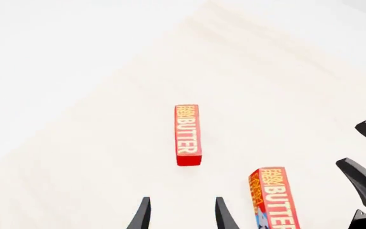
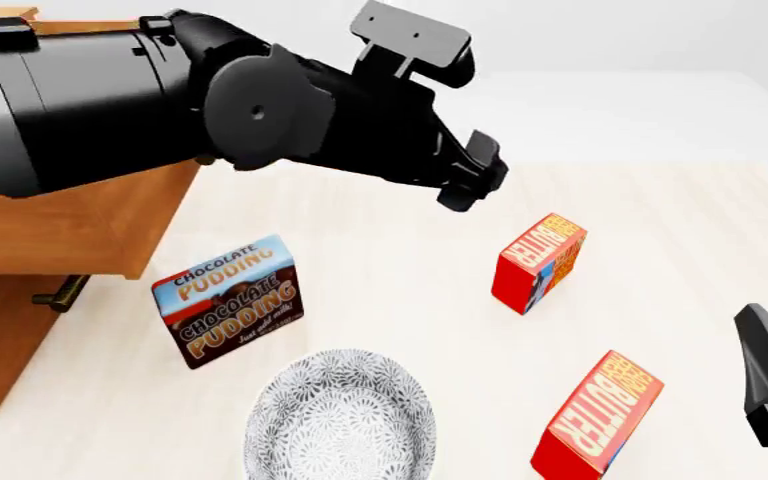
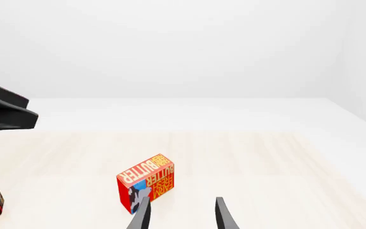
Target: Put the butter at the front in the top drawer of the cabinet and close it.
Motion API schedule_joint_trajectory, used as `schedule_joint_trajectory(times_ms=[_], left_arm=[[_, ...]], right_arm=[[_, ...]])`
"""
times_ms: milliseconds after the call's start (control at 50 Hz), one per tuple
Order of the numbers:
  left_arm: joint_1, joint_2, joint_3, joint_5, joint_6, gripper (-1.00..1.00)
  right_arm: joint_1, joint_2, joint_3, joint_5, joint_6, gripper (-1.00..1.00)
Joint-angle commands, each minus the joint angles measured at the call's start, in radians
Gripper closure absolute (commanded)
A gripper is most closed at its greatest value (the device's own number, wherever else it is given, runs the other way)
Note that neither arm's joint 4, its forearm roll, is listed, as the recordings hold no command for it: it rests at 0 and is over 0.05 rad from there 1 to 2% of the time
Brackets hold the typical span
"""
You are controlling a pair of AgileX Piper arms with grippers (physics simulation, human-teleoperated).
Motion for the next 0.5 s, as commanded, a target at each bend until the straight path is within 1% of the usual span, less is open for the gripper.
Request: schedule_joint_trajectory(times_ms=[20,240,320,500], left_arm=[[-0.020,0.077,-0.037,-0.040,-0.017,-1.00],[-0.026,0.128,-0.076,-0.049,-0.027,-1.00],[-0.027,0.167,-0.108,-0.051,-0.038,-1.00],[-0.024,0.218,-0.139,-0.069,-0.060,-1.00]], right_arm=[[0.000,0.000,0.001,0.000,0.000,-1.00],[0.000,-0.001,0.001,-0.001,0.000,-1.00],[0.000,0.000,0.001,0.000,0.000,-1.00],[0.000,-0.001,0.001,-0.001,0.000,-1.00]])
